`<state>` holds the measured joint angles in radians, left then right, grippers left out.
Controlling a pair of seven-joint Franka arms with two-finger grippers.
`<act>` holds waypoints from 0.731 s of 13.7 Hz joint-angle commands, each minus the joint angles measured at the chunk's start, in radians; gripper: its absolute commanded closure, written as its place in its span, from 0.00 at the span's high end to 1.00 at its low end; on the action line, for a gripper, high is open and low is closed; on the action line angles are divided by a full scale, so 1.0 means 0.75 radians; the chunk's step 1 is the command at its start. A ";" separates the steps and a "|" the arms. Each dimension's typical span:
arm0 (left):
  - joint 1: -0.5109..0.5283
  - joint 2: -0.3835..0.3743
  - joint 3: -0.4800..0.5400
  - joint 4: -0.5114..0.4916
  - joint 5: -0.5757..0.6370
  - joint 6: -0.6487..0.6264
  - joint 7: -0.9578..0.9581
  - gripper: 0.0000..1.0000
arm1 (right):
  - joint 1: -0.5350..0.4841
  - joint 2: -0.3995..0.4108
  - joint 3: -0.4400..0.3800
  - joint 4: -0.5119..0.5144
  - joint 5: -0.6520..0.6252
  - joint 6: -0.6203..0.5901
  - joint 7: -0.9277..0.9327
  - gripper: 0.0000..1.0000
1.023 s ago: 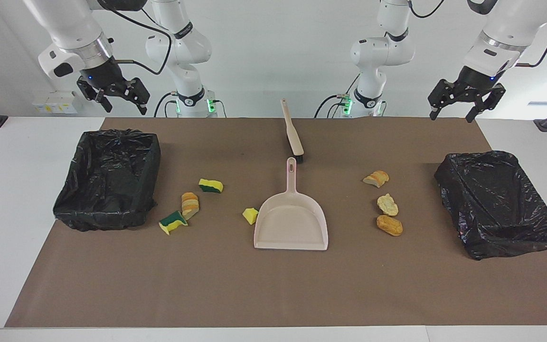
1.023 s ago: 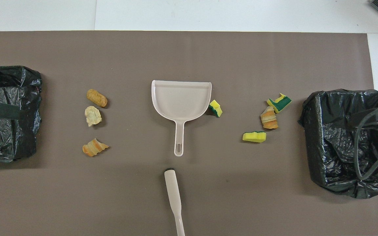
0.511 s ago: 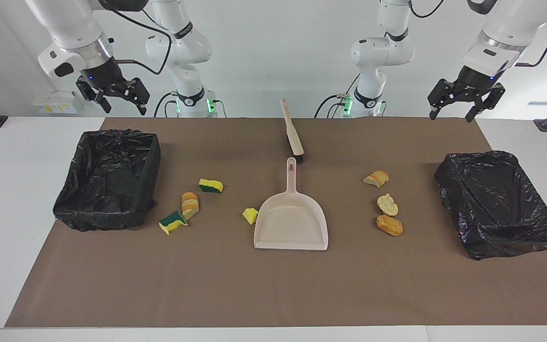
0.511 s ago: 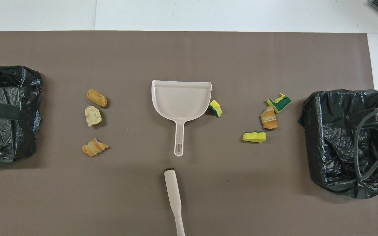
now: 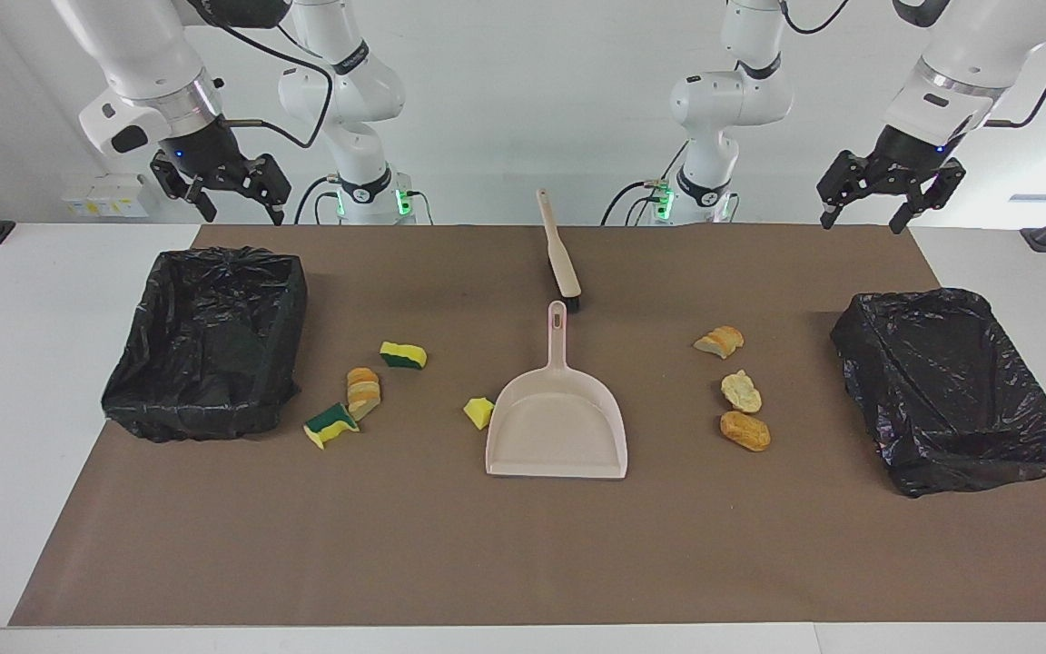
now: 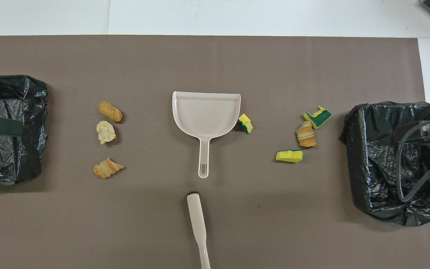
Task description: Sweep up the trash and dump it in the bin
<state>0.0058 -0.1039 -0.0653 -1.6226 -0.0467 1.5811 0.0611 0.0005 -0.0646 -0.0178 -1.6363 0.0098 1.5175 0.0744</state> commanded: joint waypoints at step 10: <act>-0.114 -0.080 -0.021 -0.125 -0.026 -0.008 -0.149 1.00 | 0.030 0.023 0.034 -0.060 -0.021 0.100 -0.017 1.00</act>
<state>-0.0414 -0.1215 -0.0909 -1.6684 -0.0536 1.5753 -0.0096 0.0199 -0.0392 0.0061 -1.6545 0.0096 1.5678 0.0744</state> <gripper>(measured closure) 0.000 0.000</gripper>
